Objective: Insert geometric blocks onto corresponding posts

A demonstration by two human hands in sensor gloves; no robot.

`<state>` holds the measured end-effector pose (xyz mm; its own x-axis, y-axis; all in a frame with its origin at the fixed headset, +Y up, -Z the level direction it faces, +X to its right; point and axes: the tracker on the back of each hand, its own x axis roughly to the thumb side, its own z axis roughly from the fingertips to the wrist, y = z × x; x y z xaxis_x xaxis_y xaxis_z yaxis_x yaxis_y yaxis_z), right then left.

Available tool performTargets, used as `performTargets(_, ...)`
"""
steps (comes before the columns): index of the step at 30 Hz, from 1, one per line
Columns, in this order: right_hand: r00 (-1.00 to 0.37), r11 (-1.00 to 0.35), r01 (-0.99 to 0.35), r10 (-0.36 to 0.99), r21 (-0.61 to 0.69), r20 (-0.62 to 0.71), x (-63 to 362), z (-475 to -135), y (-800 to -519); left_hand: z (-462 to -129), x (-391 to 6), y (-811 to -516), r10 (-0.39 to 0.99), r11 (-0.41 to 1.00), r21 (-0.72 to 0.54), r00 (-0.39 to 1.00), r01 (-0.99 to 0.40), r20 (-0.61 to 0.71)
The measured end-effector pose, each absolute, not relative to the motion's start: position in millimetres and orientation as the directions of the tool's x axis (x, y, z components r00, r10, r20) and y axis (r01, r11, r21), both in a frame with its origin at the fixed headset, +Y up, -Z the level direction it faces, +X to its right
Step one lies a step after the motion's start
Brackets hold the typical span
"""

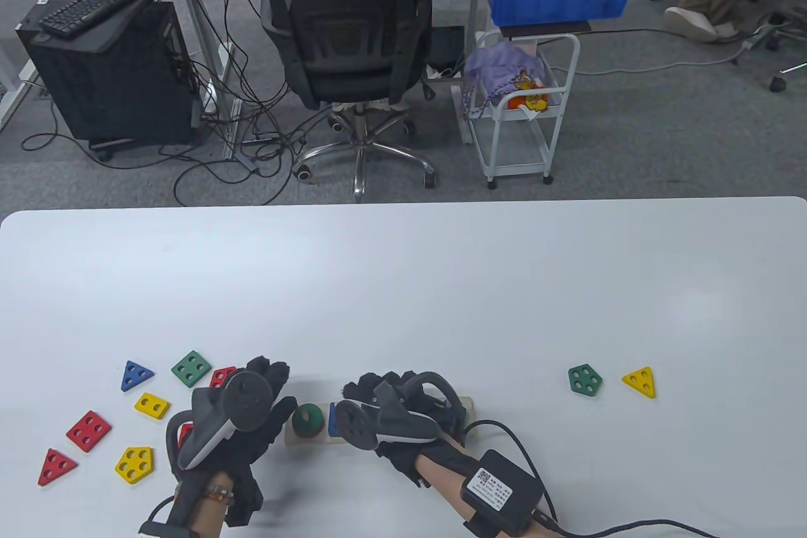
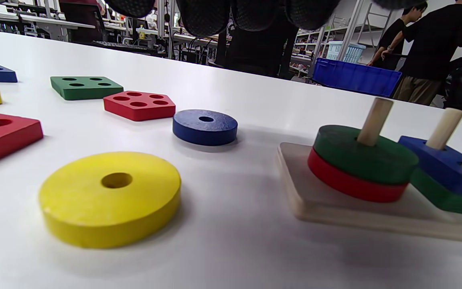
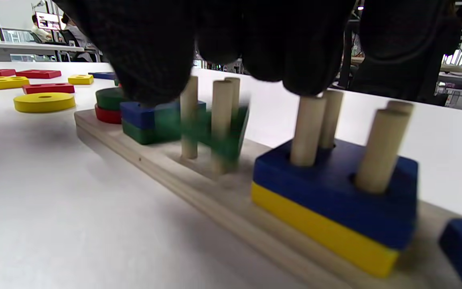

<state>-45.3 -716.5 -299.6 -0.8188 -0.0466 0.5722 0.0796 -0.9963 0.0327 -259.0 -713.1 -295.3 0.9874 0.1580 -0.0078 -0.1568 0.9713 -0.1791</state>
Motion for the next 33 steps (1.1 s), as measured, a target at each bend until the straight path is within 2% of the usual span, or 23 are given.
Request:
performTargets(4, -0.844, -0.999, 0.036, -0.011, 0.036, 0.536, -26, -306, -707, -295, -259, -713, 0.161, 0.971, -0.18, 0.987, -0.16, -0.007)
performTargets(7, -0.887, -0.999, 0.019, 0.003, 0.043, 0.462, 5, -316, -700, -296, -259, -713, 0.166, 0.97, -0.18, 0.986, -0.164, -0.008)
performTargets(11, -0.957, -0.998, 0.029, -0.009, 0.062, 0.29, 66, -335, -695, -296, -259, -714, 0.165, 0.969, -0.184, 0.986, -0.164, -0.008)
performTargets(13, -0.987, -0.994, 0.074, -0.062, 0.078, 0.147, 110, -347, -692, -296, -259, -714, 0.164, 0.969, -0.187, 0.986, -0.163, -0.007)
performTargets(16, -0.988, -0.978, 0.151, -0.152, 0.143, 0.001, 159, -358, -692, -297, -260, -714, 0.181, 0.965, -0.193, 0.984, -0.179, -0.01)
performTargets(20, -0.953, -0.957, 0.169, -0.22, 0.237, -0.207, 223, -367, -704, -297, -261, -714, 0.176, 0.966, -0.191, 0.984, -0.176, -0.018)
performTargets(22, -0.928, -0.938, 0.174, -0.258, 0.301, -0.267, 247, -369, -713, -297, -261, -714, 0.18, 0.965, -0.189, 0.984, -0.18, -0.015)
performTargets(27, -0.899, -0.902, 0.092, -0.257, 0.421, -0.355, 285, -367, -738, -297, -261, -714, 0.187, 0.965, -0.184, 0.982, -0.185, -0.009)
performTargets(29, -0.893, -0.905, 0.068, -0.243, 0.421, -0.378, 291, -366, -745, -298, -261, -714, 0.188, 0.965, -0.186, 0.982, -0.186, -0.008)
performTargets(33, -0.878, -0.908, 0.115, -0.282, 0.403, -0.385, 299, -365, -754, -298, -261, -717, 0.17, 0.966, -0.194, 0.985, -0.168, -0.01)
